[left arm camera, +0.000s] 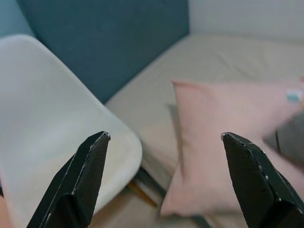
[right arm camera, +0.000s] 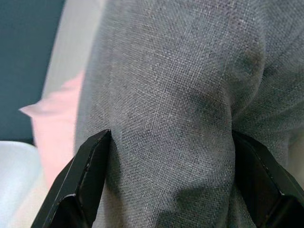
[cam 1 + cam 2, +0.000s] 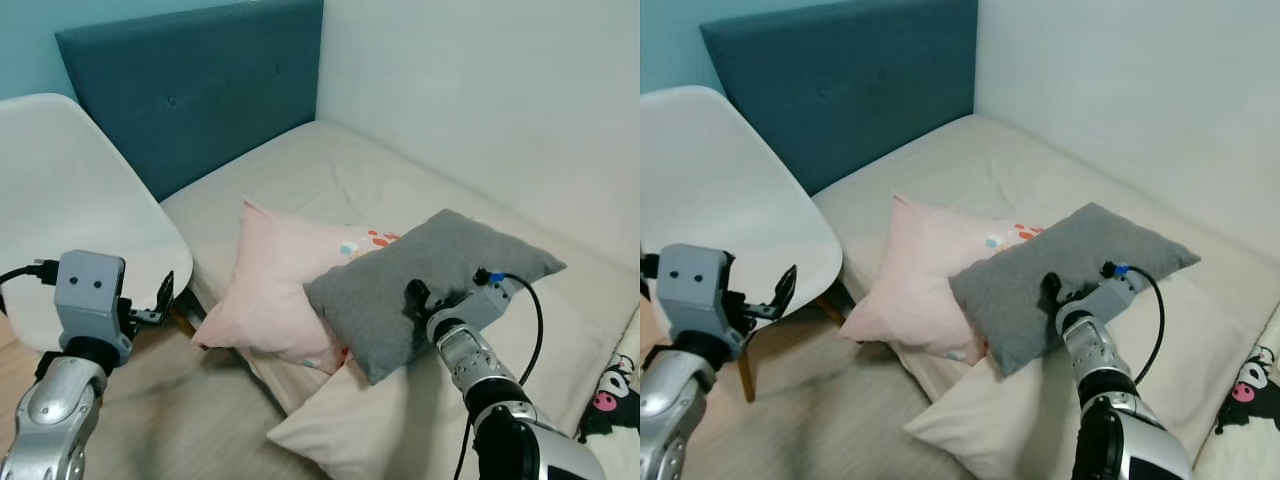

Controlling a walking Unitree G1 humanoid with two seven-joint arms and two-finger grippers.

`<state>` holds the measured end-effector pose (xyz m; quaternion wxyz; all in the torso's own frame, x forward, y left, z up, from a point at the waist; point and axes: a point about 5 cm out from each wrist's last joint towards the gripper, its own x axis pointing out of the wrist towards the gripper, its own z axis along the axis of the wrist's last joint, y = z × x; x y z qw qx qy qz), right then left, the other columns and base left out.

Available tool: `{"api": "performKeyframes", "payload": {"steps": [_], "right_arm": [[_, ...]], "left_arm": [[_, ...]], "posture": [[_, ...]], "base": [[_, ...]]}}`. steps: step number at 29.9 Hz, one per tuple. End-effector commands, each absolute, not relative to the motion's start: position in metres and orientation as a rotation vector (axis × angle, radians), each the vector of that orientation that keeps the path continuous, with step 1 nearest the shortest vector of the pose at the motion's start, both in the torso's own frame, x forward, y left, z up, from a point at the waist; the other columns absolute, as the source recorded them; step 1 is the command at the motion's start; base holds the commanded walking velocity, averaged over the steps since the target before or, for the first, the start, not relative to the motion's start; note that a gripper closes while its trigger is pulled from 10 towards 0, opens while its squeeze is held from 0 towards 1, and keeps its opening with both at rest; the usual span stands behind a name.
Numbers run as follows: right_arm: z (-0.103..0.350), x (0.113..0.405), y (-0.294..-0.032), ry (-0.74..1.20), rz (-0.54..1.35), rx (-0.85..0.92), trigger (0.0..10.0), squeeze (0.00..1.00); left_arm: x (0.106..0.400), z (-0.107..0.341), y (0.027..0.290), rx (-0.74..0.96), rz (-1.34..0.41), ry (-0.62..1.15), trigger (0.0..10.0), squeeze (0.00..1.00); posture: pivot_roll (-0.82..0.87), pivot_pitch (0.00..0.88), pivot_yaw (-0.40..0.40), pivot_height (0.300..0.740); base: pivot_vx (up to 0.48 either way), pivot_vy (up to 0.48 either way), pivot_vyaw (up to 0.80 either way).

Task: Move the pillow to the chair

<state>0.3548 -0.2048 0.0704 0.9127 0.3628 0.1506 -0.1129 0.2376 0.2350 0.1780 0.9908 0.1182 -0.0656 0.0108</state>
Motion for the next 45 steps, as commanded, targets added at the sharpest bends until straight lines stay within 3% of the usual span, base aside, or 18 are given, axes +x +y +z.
{"api": "performKeyframes", "payload": {"steps": [1,3,4,5,6,7,23,29,32,35,36,39,45], "right_arm": [[0.059,0.351,-0.193,0.388,-0.254,0.767,10.0,0.0],[0.058,0.351,-0.192,0.402,-0.265,0.754,10.0,0.0],[0.057,0.35,-0.192,0.408,-0.276,0.742,9.5,0.0],[0.054,0.348,-0.195,0.426,-0.309,0.715,1.3,0.0],[0.052,0.346,-0.197,0.436,-0.331,0.699,1.3,0.0],[0.051,0.346,-0.197,0.44,-0.334,0.687,0.0,0.0],[0.065,0.354,-0.201,0.356,-0.261,0.733,0.0,0.0],[0.098,0.373,-0.196,0.223,-0.115,0.723,0.0,0.0],[0.134,0.387,-0.196,0.097,-0.01,0.699,0.0,0.0],[0.148,0.392,-0.196,0.051,0.021,0.687,0.0,0.0],[0.174,0.399,-0.195,-0.038,0.079,0.69,0.0,0.0],[0.233,0.409,-0.177,-0.228,0.266,0.699,0.0,0.0],[0.257,0.406,-0.138,-0.266,0.503,0.679,0.0,0.0]], "left_arm": [[0.228,0.175,0.24,0.245,0.013,-0.082,10.0,0.0],[0.226,0.174,0.241,0.25,0.013,-0.072,10.0,0.0],[0.223,0.175,0.242,0.253,0.015,-0.067,10.0,0.0],[0.221,0.176,0.243,0.256,0.017,-0.063,10.0,0.0],[0.22,0.176,0.244,0.257,0.018,-0.06,10.0,0.0],[0.22,0.176,0.244,0.26,0.018,-0.055,10.0,0.0],[0.219,0.174,0.237,0.248,0.019,-0.024,10.0,0.0],[0.223,0.176,0.231,0.197,0.039,-0.045,10.0,0.0],[0.231,0.176,0.225,0.16,0.05,-0.067,10.0,0.0],[0.235,0.176,0.223,0.149,0.051,-0.077,10.0,0.0],[0.243,0.178,0.22,0.136,0.061,-0.101,10.0,0.0],[0.26,0.185,0.216,0.099,0.096,-0.158,10.0,0.0],[0.272,0.188,0.211,0.089,0.113,-0.178,10.0,0.0]], "posture": [[0.01,0.217,-0.061,0.74],[0.01,0.22,-0.061,0.74],[0.01,0.226,-0.059,0.74],[0.02,0.235,-0.059,0.74],[0.02,0.235,-0.059,0.74],[0.02,0.237,-0.06,0.74],[0.01,0.22,-0.066,0.74],[0.0,0.176,-0.072,0.74],[-0.02,0.096,-0.085,0.74],[-0.02,0.083,-0.087,0.74],[-0.03,0.017,-0.09,0.74],[-0.04,0.0,-0.09,0.74],[-0.03,0.0,-0.094,0.74]], "base": [[0.0,0.0,0.0],[0.0,0.0,0.0],[0.0,0.0,0.0],[0.0,0.0,0.0],[0.0,0.0,0.0],[0.0,0.0,0.0],[0.0,0.0,0.0],[0.0,0.0,0.0],[0.0,0.0,0.0],[0.0,0.0,0.0],[0.0,0.0,0.0],[0.0,0.0,0.0],[0.0,0.0,0.0]]}}
